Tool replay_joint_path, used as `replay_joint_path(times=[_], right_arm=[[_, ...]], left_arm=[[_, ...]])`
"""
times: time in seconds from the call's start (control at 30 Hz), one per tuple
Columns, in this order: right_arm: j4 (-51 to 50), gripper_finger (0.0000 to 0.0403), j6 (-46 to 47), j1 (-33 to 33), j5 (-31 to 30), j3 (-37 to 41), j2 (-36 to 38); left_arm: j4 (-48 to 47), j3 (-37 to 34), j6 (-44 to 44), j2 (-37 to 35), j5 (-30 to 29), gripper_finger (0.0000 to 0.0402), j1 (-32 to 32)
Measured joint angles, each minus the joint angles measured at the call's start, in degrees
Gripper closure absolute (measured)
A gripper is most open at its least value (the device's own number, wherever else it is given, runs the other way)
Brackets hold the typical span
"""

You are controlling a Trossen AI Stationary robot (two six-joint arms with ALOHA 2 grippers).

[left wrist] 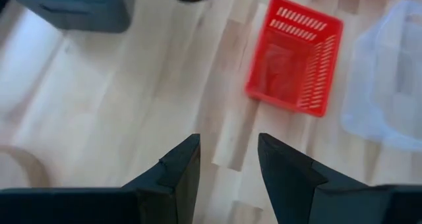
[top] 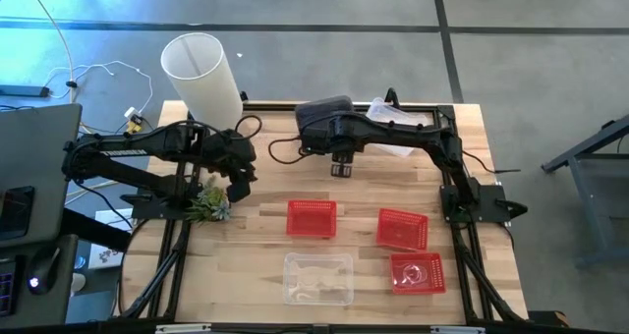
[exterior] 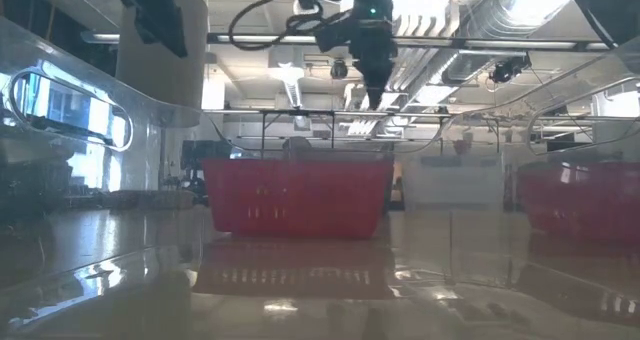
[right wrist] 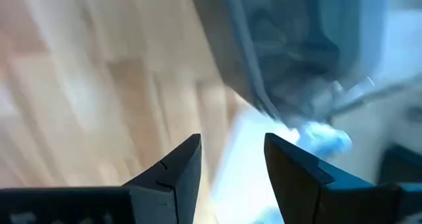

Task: Stack baskets by color
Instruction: Stack the bottom transparent bin on the stacked transparent bins

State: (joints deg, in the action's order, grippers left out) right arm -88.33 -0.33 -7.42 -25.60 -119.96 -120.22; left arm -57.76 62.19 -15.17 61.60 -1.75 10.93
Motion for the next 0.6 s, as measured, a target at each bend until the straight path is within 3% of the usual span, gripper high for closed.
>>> replay_joint_path(times=[0.1,0.37,0.6], right_arm=[[-1.7,0.0249,1.6,0.1,-2.8,0.0,0.0],[-1.7,0.0249,1.9,0.1,-1.4,0.0,1.8],[-1.7,0.0249,3.8,0.1,-0.9,0.0,4.9]], left_arm=[[0.1,0.0,-3.0,0.0,-0.3,0.0261,-1.3],[1.3,0.0,-10.5,0.0,-0.8,0.0261,-8.5],[4.0,0.0,-17.0,0.2,-6.9,0.0261,-18.1]])
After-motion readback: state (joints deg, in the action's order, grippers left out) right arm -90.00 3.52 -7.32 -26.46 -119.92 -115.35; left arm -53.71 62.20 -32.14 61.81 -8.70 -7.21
